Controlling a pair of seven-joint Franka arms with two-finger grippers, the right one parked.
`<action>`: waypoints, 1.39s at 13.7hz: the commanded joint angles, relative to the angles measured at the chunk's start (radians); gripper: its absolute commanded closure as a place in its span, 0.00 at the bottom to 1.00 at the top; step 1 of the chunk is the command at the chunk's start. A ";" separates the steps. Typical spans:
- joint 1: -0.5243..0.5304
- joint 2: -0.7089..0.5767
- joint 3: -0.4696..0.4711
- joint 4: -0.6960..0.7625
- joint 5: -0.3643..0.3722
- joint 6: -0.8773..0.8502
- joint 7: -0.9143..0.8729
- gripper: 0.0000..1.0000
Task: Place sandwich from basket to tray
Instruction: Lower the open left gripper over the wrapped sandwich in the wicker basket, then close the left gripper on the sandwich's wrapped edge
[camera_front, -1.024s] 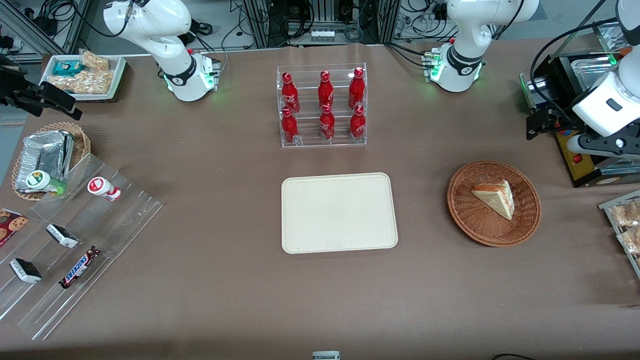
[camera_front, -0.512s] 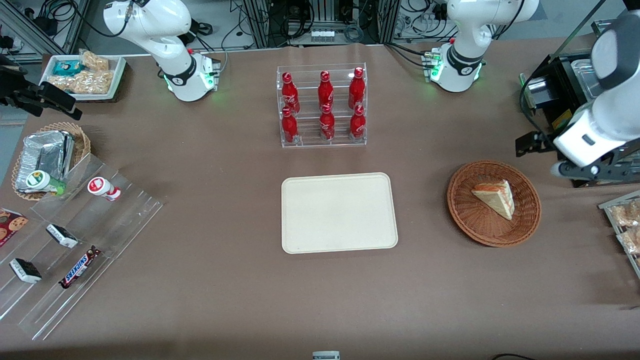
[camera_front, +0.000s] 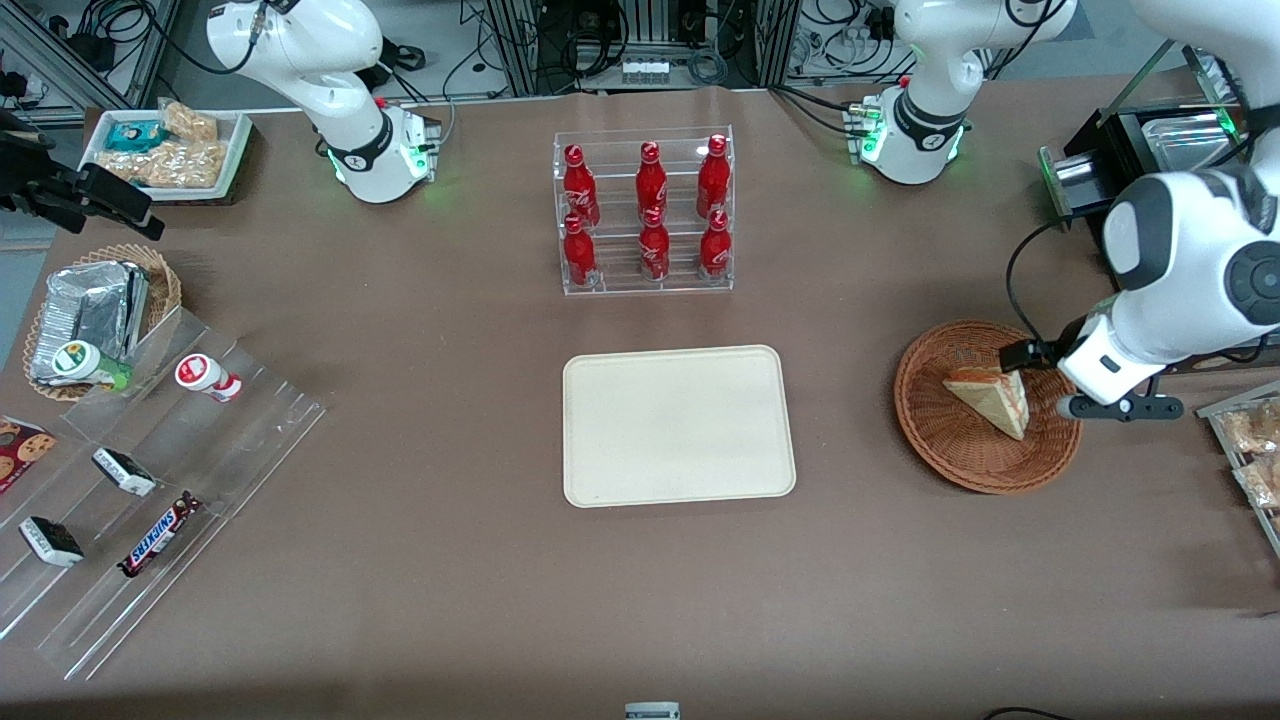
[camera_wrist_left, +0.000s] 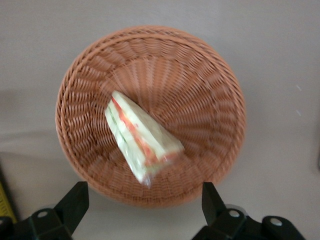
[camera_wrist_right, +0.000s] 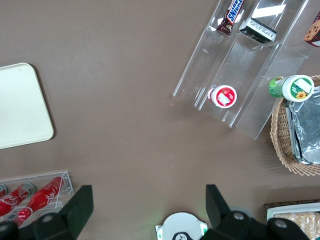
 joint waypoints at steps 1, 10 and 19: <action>0.007 -0.021 -0.005 -0.098 0.010 0.109 -0.232 0.00; 0.015 0.027 -0.005 -0.183 -0.003 0.299 -1.047 0.00; 0.022 0.097 -0.008 -0.059 -0.022 0.160 -1.162 0.95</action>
